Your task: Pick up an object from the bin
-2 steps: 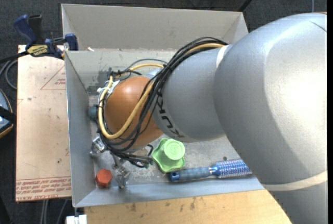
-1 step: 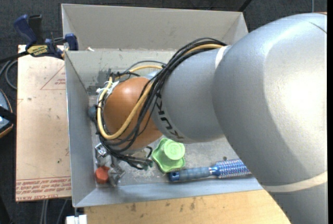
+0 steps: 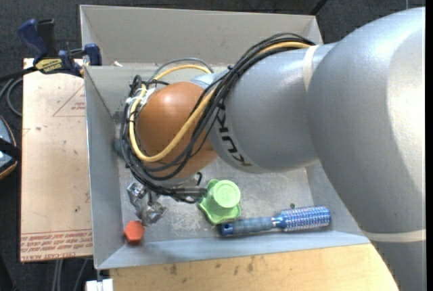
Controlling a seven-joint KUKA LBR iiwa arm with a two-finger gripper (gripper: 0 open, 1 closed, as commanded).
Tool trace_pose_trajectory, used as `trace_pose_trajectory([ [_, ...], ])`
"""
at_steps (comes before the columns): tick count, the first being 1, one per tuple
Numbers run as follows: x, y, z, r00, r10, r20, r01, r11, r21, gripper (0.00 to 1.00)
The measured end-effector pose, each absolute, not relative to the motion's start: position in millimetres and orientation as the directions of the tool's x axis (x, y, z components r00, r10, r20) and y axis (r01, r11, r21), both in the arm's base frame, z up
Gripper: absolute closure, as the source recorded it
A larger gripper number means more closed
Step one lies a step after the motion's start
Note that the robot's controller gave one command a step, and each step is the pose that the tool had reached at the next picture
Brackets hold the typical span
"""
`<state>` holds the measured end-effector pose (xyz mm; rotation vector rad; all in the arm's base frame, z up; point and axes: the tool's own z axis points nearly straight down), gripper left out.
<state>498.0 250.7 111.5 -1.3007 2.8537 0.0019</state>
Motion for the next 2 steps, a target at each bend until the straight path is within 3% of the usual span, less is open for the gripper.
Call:
trace_pose_trajectory([
  [1, 496.9, 251, 110, -0.656, -0.754, -0.003, -0.754, 0.656, 0.001, 0.0],
  [2, 501.1, 232, 73, -0.711, -0.703, -0.01, -0.703, 0.711, 0.001, 0.0],
])
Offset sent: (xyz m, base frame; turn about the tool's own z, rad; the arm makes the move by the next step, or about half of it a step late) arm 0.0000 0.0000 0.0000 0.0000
